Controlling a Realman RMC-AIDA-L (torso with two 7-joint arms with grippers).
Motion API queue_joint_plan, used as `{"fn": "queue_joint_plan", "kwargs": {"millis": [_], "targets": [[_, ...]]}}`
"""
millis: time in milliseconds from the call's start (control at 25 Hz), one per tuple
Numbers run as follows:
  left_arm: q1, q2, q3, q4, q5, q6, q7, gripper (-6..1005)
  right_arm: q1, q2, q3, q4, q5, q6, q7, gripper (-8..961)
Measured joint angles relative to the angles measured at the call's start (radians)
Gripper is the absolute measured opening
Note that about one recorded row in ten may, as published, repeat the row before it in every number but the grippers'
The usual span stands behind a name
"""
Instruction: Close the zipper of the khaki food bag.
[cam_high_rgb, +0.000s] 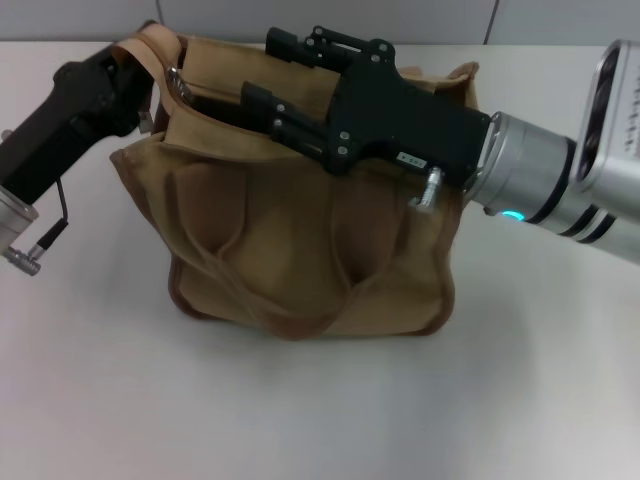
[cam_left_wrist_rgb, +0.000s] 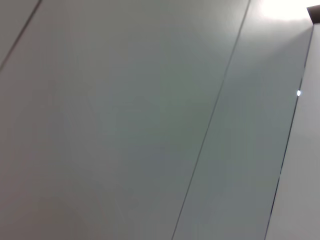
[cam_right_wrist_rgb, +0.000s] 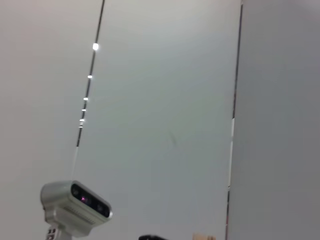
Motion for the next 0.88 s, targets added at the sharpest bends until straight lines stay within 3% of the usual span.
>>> {"fn": "queue_joint_plan", "kwargs": {"millis": [720, 880], "targets": [[-0.035, -0.002, 0.008, 0.002, -0.011, 0.001, -0.085, 21, 0.074, 0.005, -0.005, -0.062, -0.028, 0.033, 0.195, 515], [-0.037, -0.002, 0.009, 0.003, -0.011, 0.0, -0.085, 21, 0.084, 0.006, -0.005, -0.059, -0.028, 0.04, 0.194, 289]]}}
